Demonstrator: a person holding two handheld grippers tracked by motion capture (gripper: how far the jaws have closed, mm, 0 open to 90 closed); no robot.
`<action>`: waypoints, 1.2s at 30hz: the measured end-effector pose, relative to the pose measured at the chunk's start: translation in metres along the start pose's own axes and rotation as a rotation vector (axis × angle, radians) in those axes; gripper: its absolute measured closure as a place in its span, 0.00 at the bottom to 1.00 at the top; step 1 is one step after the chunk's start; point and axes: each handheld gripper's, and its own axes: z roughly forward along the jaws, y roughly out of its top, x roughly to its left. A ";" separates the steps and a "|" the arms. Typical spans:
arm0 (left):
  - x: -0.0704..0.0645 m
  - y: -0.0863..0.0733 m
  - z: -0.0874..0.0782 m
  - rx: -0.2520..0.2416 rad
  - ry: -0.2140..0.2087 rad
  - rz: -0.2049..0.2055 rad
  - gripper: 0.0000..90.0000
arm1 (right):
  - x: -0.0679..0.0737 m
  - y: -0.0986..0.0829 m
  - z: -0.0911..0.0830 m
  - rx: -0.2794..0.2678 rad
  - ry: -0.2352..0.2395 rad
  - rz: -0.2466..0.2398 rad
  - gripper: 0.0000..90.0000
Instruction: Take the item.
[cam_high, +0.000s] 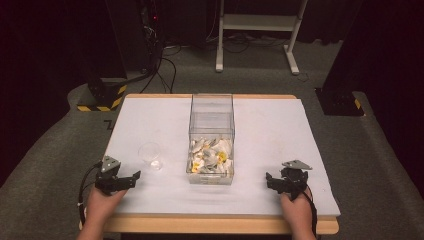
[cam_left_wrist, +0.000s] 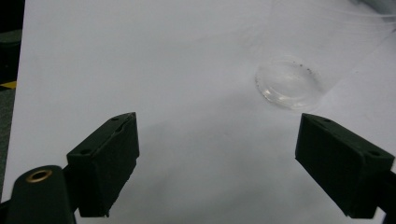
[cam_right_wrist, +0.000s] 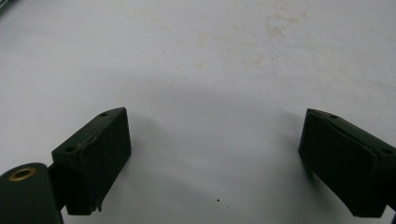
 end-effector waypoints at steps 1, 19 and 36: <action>0.000 0.000 0.000 0.000 0.000 0.000 0.15 | 0.000 0.000 0.000 0.000 0.000 0.000 0.10; -0.011 0.009 -0.014 -0.073 -0.037 -0.004 0.16 | 0.000 0.000 0.000 0.001 0.002 -0.001 0.10; -0.026 0.018 -0.027 -0.135 -0.061 0.030 0.16 | 0.000 0.000 0.000 0.001 0.000 -0.001 0.10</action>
